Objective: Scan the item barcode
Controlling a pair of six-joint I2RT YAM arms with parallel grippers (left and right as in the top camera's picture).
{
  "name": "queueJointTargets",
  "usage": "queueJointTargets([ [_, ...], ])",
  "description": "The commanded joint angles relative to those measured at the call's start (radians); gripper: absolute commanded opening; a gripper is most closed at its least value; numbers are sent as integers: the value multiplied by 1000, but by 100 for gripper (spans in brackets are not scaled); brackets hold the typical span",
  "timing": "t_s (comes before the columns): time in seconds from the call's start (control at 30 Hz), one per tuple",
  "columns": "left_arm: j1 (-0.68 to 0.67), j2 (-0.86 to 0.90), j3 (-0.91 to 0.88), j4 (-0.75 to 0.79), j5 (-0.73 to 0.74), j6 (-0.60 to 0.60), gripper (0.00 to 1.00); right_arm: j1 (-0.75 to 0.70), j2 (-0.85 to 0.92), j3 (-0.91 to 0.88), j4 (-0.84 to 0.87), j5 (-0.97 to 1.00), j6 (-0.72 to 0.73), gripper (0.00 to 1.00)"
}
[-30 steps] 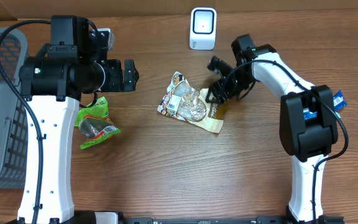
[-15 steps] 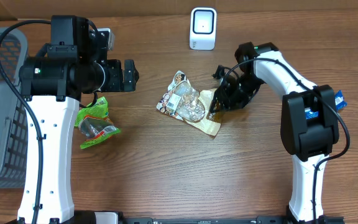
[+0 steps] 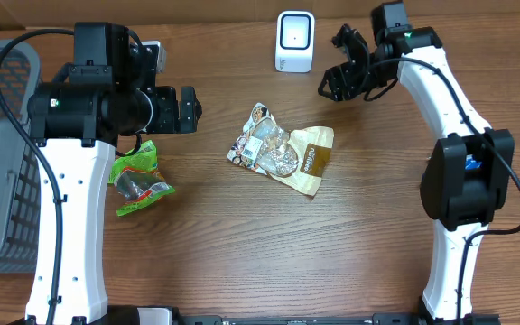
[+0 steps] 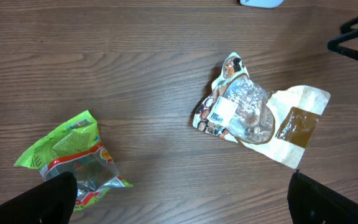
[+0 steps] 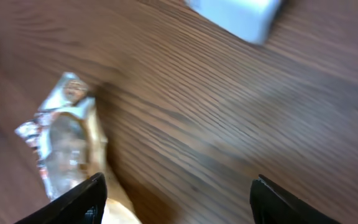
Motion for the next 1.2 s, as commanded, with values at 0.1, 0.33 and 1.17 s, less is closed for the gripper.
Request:
queueJointTargets([
  [0.1,0,4,0,0,-2,-11,100,84,60,6,36,-85,-94,75],
  [0.33,0,4,0,0,-2,-11,100,139,114,6,2,-43,-80,67],
  [1.17,0,4,0,0,-2,-11,100,158,108,12,-422,0,256,10],
])
